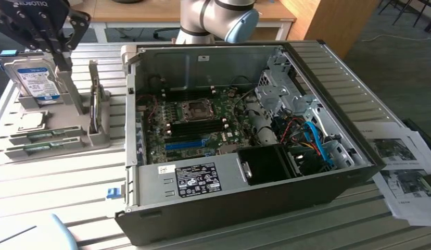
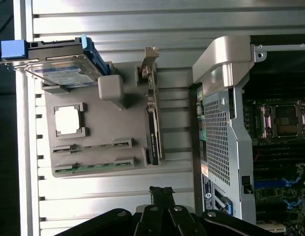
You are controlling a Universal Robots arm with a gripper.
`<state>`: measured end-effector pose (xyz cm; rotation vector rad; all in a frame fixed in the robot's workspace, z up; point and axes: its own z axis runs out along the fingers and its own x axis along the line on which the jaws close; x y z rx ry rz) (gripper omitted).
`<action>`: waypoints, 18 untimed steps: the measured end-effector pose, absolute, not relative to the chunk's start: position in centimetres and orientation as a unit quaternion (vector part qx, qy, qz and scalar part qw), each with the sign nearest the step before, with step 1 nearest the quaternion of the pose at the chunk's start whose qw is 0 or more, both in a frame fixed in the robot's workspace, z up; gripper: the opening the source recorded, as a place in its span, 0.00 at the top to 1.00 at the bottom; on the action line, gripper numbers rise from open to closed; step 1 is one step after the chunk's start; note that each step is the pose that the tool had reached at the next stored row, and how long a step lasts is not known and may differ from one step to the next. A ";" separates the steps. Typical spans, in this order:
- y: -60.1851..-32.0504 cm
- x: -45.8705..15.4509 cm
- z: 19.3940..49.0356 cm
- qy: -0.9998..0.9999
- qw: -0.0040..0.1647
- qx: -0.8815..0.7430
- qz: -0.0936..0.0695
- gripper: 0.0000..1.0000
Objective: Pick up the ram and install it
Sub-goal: 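Reach for the ram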
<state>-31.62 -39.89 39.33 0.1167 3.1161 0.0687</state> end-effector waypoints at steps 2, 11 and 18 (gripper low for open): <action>-39.9 -32.0 39.3 0.999 0.011 0.037 0.022 0.91; -39.9 -33.8 39.3 0.999 0.011 0.037 0.022 0.91; -39.9 -35.1 39.3 0.999 0.011 0.037 0.022 0.91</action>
